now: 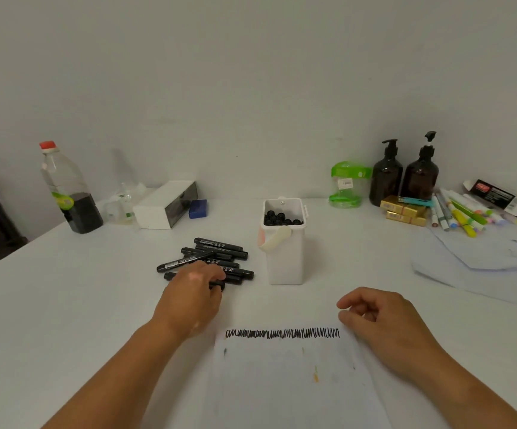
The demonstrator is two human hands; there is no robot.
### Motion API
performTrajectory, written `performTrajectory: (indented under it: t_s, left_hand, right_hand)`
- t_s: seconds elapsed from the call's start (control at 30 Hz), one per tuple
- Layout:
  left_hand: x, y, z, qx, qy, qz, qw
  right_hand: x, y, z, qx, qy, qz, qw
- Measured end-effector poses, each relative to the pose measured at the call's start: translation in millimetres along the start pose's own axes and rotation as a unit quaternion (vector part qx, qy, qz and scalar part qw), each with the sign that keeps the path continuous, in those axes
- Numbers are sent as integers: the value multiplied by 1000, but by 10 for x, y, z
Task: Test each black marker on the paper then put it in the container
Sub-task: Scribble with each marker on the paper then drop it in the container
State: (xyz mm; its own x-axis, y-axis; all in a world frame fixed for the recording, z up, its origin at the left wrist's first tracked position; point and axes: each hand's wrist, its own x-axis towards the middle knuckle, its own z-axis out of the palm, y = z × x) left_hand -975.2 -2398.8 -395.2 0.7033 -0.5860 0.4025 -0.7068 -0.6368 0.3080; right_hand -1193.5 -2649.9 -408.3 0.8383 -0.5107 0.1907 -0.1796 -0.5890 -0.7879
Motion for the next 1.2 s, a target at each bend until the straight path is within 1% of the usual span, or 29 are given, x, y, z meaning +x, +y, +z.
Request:
performTrajectory:
  t_s: [0.13,0.23,0.37,0.57,0.63,0.7,0.77,0.8,0.87,0.93,1.03,1.1,1.2]
  left_hand:
    - [33,-279,-34,108,-42,-26,993]
    - [13,-339,-21,150,-43,-4,988]
    - [5,-341,-6,177,-42,15,983]
    - [-27,-275,-50,158,-61,54,984]
    - [-20,-165,-121,133,-53,66,987]
    - [-2,11,-193,73,-31,69,994]
    - [13,228,-265,-32,-24,50,998]
    - [15,337,-294,-93,-33,33,995]
    - [11,538,-317,-213,-69,0,975]
    - [-14,702,-281,-323,-104,-24,940]
    - [-65,892,-157,-461,-151,-60,873]
    - [-89,948,-51,-529,-175,-80,827]
    - [-115,954,69,-612,-205,-87,759]
  right_hand:
    - [-9,-14,17,-9,-17,-2,1000]
    - [-21,-21,10,-14,-25,-8,1000]
    - [-16,-19,5,-7,-24,-7,1000]
    - [-14,-11,6,10,-21,-5,1000]
    - [-18,-9,1,19,-19,-5,1000]
    - [-16,-6,1,19,-16,-6,1000]
    - [-23,-31,1,21,-14,-8,1000]
    - [-30,-45,1,24,-14,-10,1000]
    - [-44,-83,-2,29,-17,-18,999]
    - [-56,-110,1,28,-23,-24,999]
    - [-78,-148,7,40,-44,-29,998]
    - [-91,-171,4,53,-64,-33,996]
    - [-102,-199,9,47,-96,-50,993]
